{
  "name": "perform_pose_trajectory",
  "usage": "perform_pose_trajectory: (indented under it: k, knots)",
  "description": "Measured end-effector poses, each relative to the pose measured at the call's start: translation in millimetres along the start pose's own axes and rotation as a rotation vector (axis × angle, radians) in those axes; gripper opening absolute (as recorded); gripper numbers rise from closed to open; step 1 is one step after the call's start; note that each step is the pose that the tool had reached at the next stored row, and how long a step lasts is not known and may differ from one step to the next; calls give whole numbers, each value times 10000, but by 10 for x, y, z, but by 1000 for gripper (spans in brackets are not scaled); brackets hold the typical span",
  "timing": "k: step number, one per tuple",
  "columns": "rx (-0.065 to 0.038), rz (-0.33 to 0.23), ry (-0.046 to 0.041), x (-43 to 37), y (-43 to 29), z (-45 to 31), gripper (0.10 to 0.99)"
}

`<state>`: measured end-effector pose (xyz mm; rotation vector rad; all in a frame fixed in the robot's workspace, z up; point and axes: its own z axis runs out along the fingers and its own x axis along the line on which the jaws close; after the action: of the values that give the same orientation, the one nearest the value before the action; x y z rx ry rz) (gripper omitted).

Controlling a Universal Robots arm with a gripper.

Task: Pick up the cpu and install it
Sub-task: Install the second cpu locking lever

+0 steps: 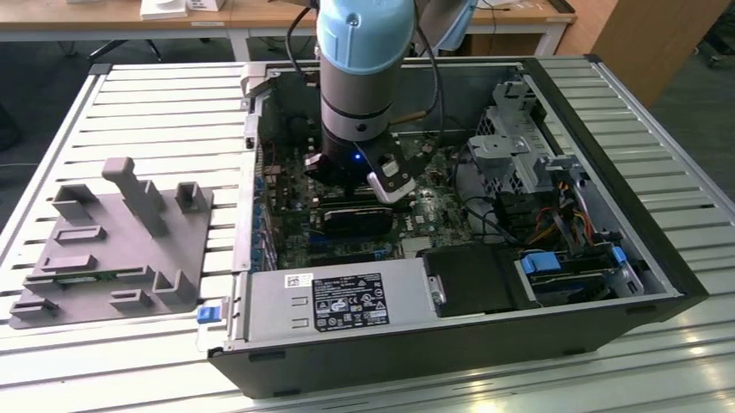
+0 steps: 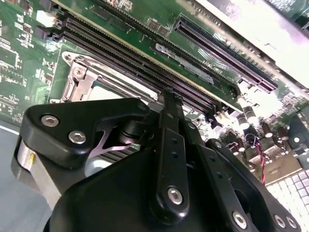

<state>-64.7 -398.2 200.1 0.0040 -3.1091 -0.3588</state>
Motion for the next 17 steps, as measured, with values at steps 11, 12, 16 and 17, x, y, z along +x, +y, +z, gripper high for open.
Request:
perform_pose_trajectory:
  k: [11,12,16,17]
  knots:
    - [-339,-2,-1,28,-41,35,106]
    - [-384,-3,-1,28,-42,39,106]
    - [-512,-5,-1,29,-47,60,106]
    - [-535,-5,-1,30,-48,65,106]
